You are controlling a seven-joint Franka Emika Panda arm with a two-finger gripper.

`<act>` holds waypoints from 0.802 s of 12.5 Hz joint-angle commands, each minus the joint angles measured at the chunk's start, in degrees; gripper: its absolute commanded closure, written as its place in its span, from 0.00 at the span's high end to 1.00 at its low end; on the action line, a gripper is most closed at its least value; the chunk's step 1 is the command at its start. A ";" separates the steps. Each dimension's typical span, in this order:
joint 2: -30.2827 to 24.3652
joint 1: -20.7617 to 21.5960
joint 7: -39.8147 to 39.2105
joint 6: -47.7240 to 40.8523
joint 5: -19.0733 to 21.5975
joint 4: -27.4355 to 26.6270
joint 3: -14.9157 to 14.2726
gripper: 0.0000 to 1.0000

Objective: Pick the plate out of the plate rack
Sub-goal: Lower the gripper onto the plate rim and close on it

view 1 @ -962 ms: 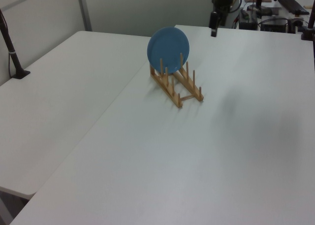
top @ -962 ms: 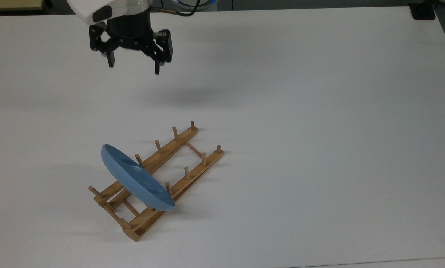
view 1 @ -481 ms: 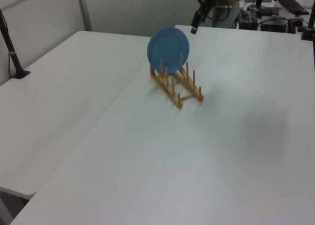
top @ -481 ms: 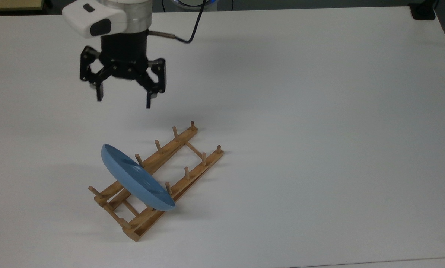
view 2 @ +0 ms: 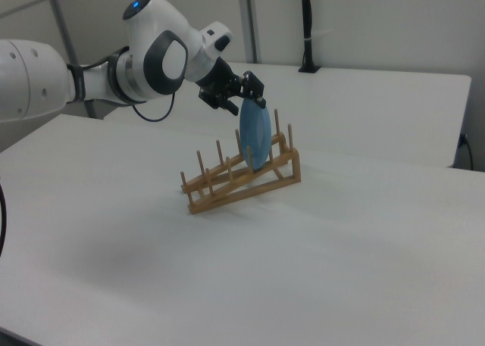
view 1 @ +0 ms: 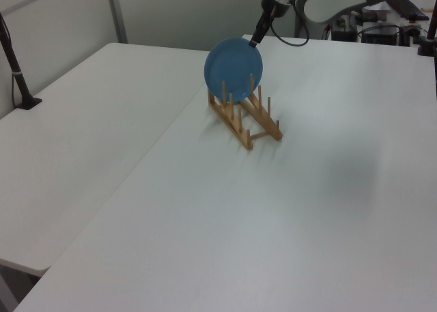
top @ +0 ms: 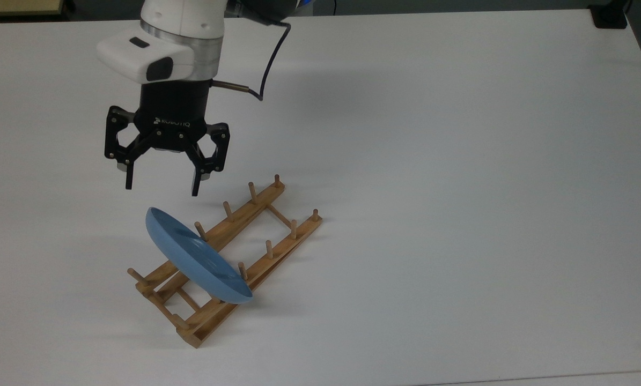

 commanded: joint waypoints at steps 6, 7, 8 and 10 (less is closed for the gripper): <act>3.20 1.70 -0.69 4.38 -4.88 0.62 -1.93 0.56; 3.55 1.70 -0.25 4.91 -4.88 0.79 -2.36 0.55; 3.73 1.70 -0.08 5.70 -4.88 0.79 -2.89 0.55; 3.82 1.70 -0.07 6.67 -4.97 0.79 -3.16 0.55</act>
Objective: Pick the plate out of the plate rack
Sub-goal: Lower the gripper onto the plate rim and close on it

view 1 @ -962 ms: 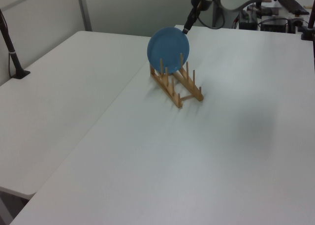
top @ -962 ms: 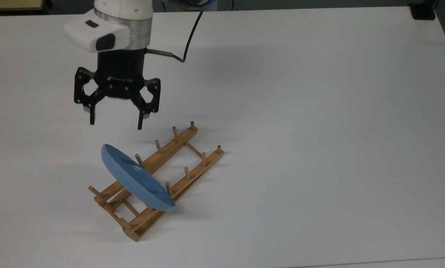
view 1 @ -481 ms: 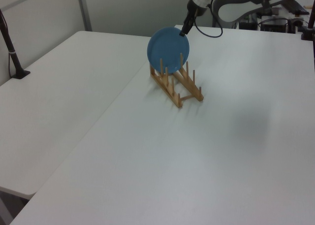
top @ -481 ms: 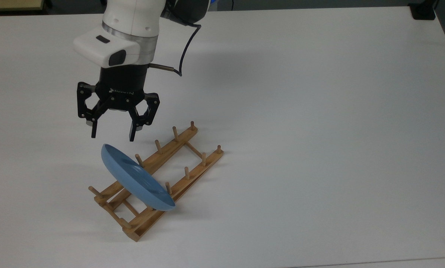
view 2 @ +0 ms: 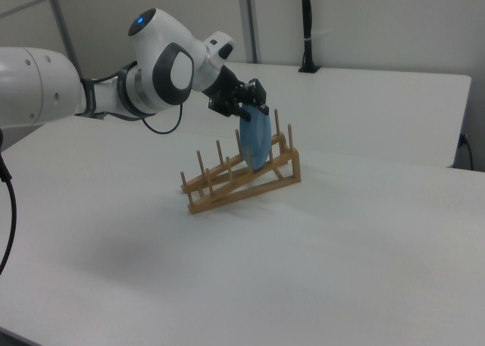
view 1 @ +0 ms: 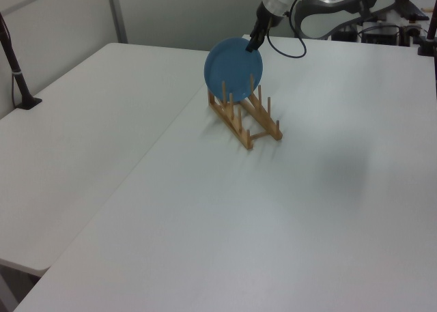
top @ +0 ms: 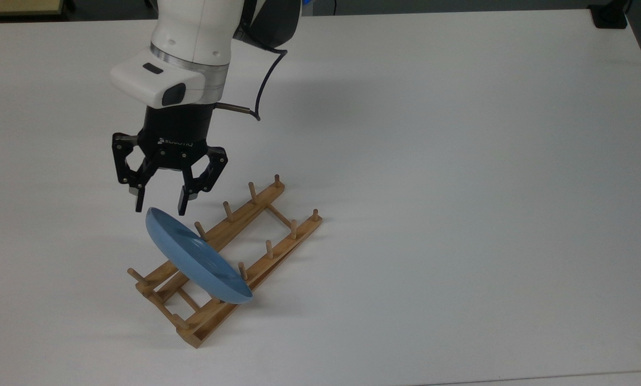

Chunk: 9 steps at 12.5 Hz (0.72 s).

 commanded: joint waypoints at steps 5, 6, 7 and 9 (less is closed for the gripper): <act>2.23 1.47 0.82 5.24 -1.17 0.79 -2.97 0.46; 3.01 2.16 2.56 5.59 -1.26 0.88 -3.32 0.44; 3.20 2.78 3.27 5.94 -1.44 0.88 -4.10 0.41; 3.29 3.14 3.54 7.52 -1.88 0.88 -4.81 0.29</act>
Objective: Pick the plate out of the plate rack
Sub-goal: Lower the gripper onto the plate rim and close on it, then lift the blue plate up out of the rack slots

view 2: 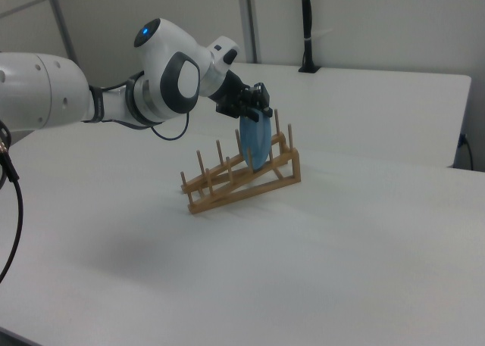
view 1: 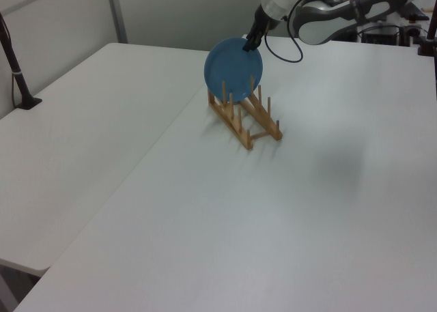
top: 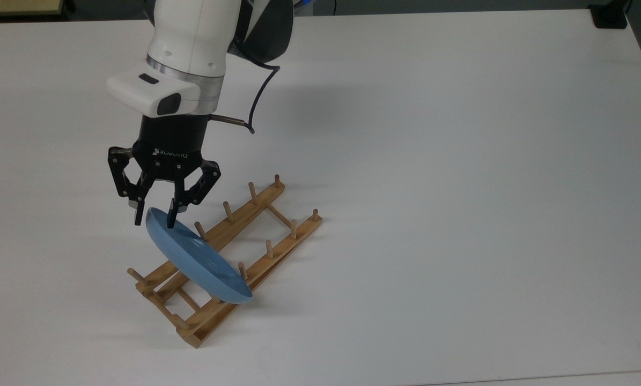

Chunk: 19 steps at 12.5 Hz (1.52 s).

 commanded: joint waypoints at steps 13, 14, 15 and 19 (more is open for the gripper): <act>-3.97 2.55 3.76 2.67 -1.53 0.82 -3.24 0.02; -4.59 2.47 4.64 2.67 -1.35 1.51 -3.24 0.01; -4.77 2.20 6.73 2.58 -1.26 2.48 -3.24 0.00; -7.40 2.03 15.72 2.23 9.85 3.10 -3.33 0.00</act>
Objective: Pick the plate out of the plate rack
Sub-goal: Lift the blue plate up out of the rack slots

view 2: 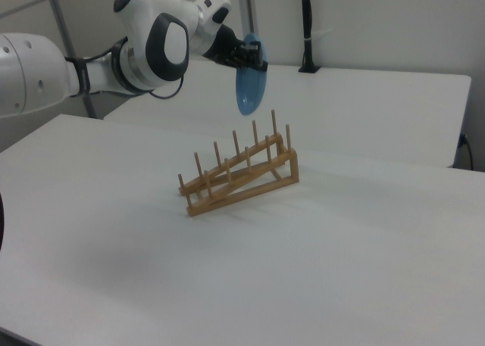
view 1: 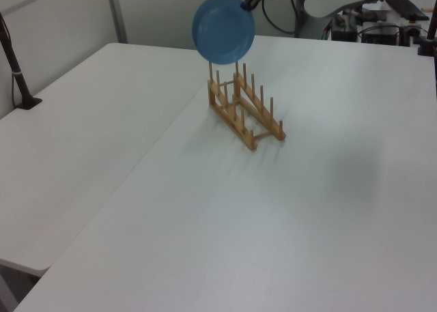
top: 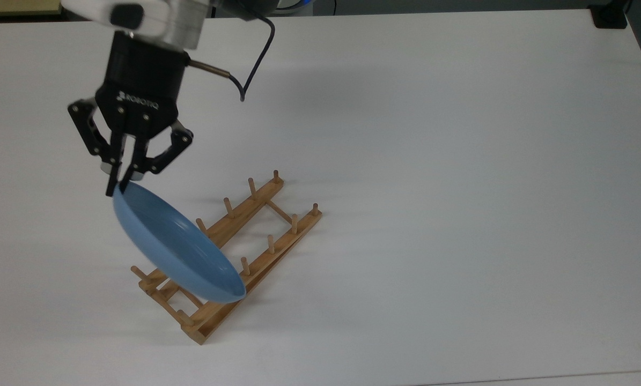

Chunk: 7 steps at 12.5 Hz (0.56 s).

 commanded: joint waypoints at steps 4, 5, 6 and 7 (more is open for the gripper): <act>-3.86 1.09 3.96 -12.55 25.28 -1.49 -0.68 0.00; -4.04 1.01 3.00 -17.12 28.44 -1.49 -0.68 0.00; -4.04 0.74 0.73 -22.13 32.82 -1.49 -0.76 0.00; -4.12 0.57 -3.12 -28.09 37.73 -1.49 -0.94 0.00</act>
